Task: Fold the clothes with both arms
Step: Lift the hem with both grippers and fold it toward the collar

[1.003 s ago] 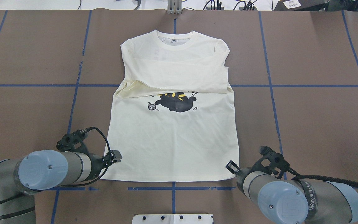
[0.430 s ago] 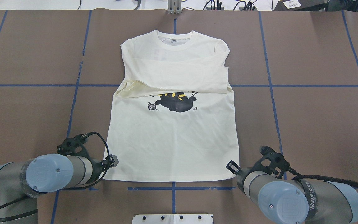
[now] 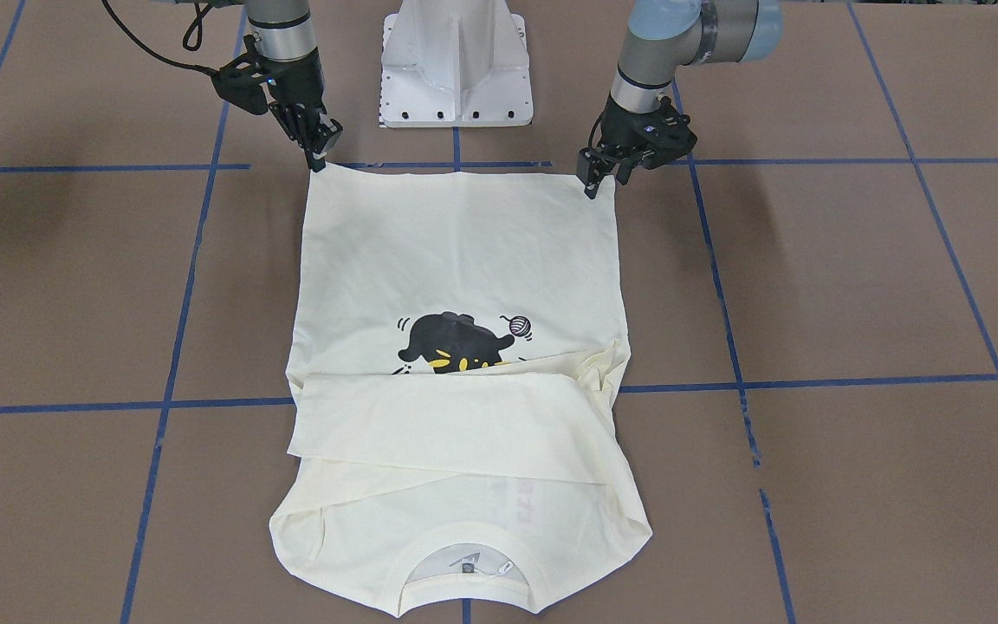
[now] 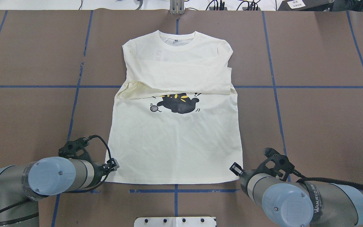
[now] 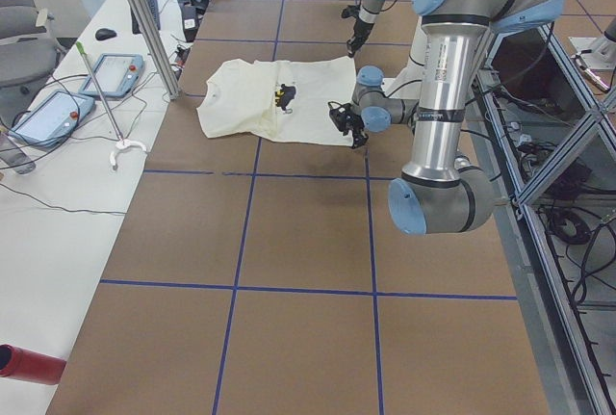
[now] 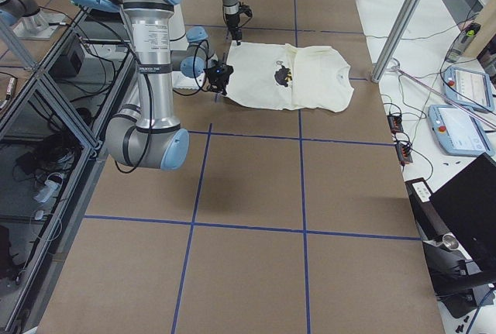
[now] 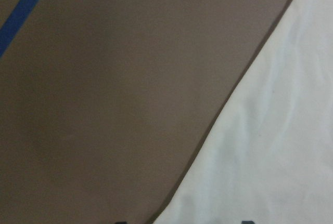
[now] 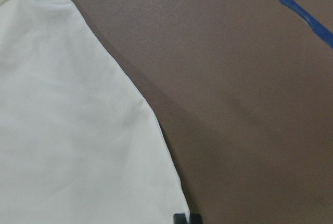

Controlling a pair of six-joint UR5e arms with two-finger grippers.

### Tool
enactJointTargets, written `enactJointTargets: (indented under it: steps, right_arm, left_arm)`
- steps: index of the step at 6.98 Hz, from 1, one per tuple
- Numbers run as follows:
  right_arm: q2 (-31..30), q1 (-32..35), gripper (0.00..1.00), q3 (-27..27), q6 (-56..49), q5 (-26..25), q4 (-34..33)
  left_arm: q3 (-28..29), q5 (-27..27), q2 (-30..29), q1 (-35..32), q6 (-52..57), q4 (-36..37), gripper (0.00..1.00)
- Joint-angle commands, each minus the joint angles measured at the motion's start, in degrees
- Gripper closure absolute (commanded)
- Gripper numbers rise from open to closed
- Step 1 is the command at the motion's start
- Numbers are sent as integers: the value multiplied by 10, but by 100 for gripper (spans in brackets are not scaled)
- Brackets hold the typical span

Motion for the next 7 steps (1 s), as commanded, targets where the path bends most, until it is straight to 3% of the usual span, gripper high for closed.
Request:
enactJointTargets:
  steps: [1, 3, 4, 5, 6, 7]
  right_arm:
    - [0, 0, 100, 0, 0, -1, -1]
    - [0, 0, 100, 0, 0, -1, -2]
    - [1, 0, 100, 0, 0, -1, -3]
    - [1, 0, 100, 1, 0, -2, -3]
    - [2, 1, 100, 1, 0, -2, -3]
    - [2, 1, 100, 2, 0, -2, -3]
  left_arm:
    - [0, 0, 3, 6, 0, 0, 34]
    - [0, -1, 5, 6, 0, 1, 43]
    - [0, -1, 5, 6, 0, 2, 54]
    - [-1, -2, 5, 6, -1, 2, 83]
    - [-7, -3, 5, 5, -1, 2, 100]
    - [-9, -23, 4, 5, -1, 2, 100]
